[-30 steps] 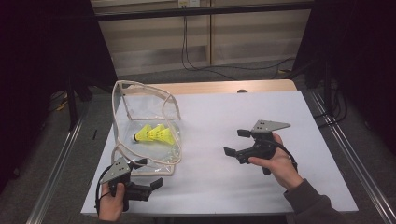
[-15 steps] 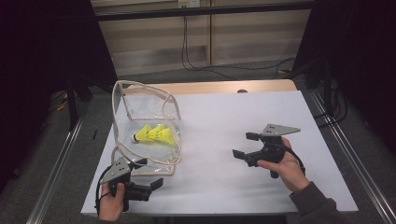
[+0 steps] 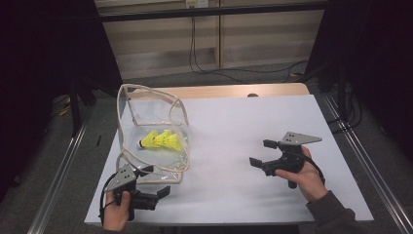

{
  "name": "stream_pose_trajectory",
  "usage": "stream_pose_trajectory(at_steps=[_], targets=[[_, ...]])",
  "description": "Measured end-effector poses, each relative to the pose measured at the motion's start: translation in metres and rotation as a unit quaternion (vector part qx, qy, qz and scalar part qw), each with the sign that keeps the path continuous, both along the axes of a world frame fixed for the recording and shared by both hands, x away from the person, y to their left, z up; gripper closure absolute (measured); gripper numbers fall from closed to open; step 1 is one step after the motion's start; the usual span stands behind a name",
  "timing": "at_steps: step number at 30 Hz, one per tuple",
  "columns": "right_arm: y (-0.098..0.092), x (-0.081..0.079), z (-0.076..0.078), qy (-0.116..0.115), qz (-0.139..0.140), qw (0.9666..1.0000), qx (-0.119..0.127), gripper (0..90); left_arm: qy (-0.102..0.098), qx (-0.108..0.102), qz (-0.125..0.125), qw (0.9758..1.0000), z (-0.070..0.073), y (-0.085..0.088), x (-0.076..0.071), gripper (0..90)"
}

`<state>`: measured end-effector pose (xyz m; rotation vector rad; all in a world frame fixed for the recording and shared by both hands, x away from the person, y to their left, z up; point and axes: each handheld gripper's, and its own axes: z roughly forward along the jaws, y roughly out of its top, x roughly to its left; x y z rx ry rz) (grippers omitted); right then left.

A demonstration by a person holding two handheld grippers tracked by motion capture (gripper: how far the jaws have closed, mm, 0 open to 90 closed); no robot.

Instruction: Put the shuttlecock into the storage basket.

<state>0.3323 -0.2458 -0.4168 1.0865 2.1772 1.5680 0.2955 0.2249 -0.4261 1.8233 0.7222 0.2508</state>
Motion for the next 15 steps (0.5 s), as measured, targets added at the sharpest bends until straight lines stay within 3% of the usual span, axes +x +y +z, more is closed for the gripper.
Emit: stream_pose_trajectory(at_steps=[15], targets=[[-0.011, -0.006, -0.006, 0.001, -0.002, 1.0, -0.005, 6.2, -0.001, 0.001, -0.001, 1.0, 0.0, 0.0, 0.0, 2.0]])
